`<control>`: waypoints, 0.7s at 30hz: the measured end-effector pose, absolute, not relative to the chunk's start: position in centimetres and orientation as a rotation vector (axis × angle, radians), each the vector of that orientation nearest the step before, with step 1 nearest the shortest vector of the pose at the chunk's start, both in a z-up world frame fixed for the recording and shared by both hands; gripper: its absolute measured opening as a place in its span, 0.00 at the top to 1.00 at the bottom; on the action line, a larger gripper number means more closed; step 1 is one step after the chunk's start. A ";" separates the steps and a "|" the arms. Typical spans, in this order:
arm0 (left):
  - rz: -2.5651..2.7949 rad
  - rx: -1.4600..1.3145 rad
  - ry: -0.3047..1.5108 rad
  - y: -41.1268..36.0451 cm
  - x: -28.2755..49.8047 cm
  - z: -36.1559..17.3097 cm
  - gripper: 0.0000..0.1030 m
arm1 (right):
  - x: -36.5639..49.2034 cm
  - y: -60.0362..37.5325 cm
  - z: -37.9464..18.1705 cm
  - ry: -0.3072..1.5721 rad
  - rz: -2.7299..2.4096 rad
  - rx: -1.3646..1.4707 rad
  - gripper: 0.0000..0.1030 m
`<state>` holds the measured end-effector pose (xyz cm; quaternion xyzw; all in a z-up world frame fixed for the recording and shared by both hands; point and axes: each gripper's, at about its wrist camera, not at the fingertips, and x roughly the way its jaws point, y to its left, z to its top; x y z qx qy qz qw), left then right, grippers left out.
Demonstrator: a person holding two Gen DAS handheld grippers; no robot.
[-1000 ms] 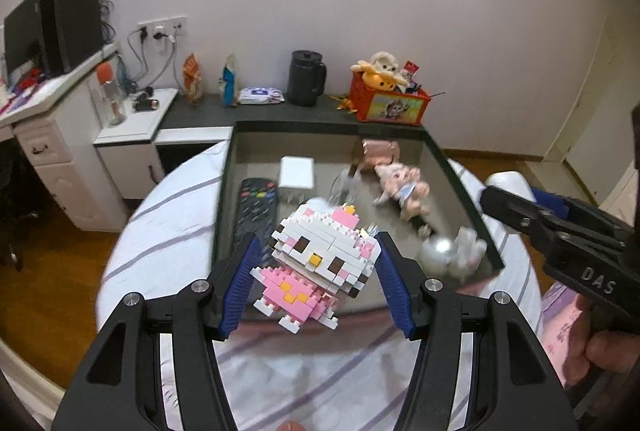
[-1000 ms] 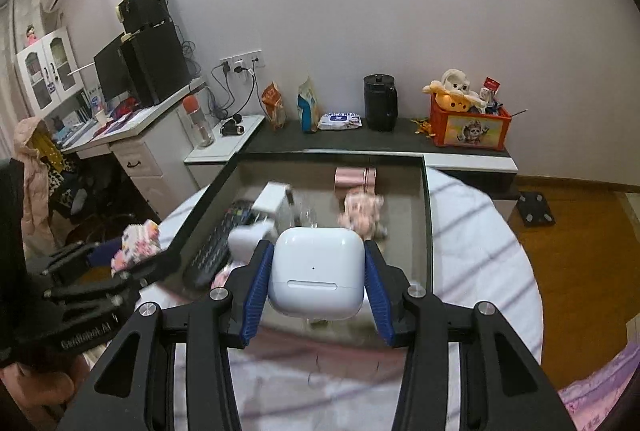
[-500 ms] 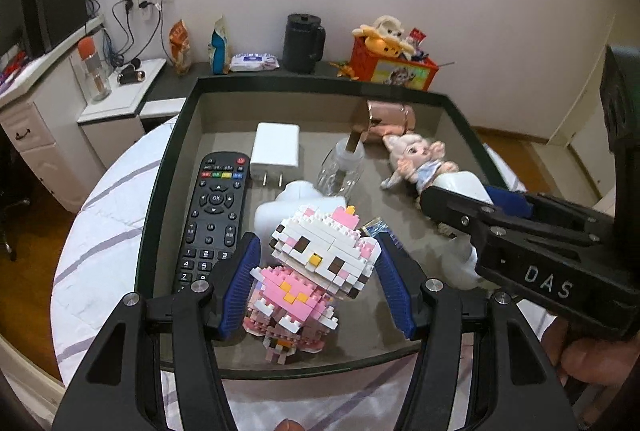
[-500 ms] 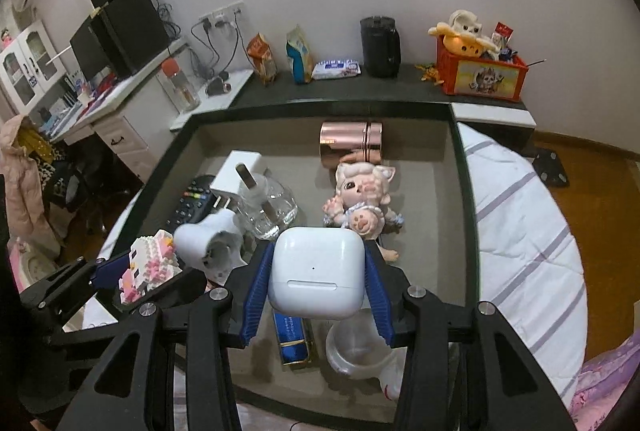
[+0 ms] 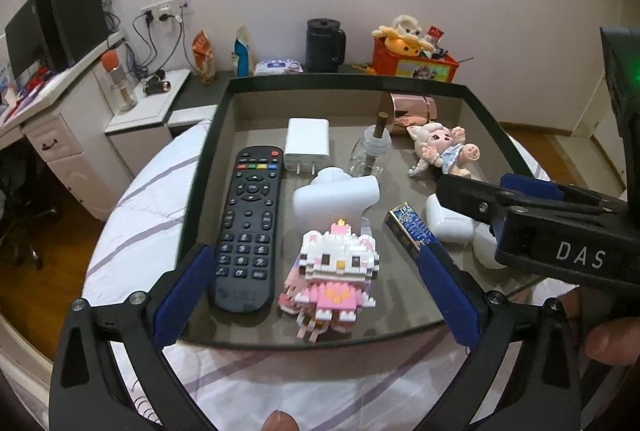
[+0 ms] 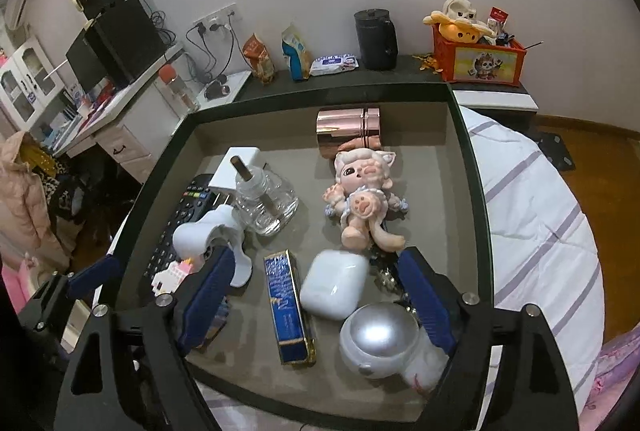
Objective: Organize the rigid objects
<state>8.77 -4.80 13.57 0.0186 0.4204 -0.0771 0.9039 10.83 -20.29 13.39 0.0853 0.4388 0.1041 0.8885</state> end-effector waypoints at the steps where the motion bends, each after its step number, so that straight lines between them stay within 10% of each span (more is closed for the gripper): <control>1: -0.152 0.039 0.865 -4.7 8.5 13.8 0.00 | 10.6 -20.3 13.6 0.908 0.215 0.179 0.15; 21: -0.067 0.019 0.670 -0.5 -5.0 26.7 0.00 | -8.1 -20.1 27.2 0.584 0.085 0.041 0.15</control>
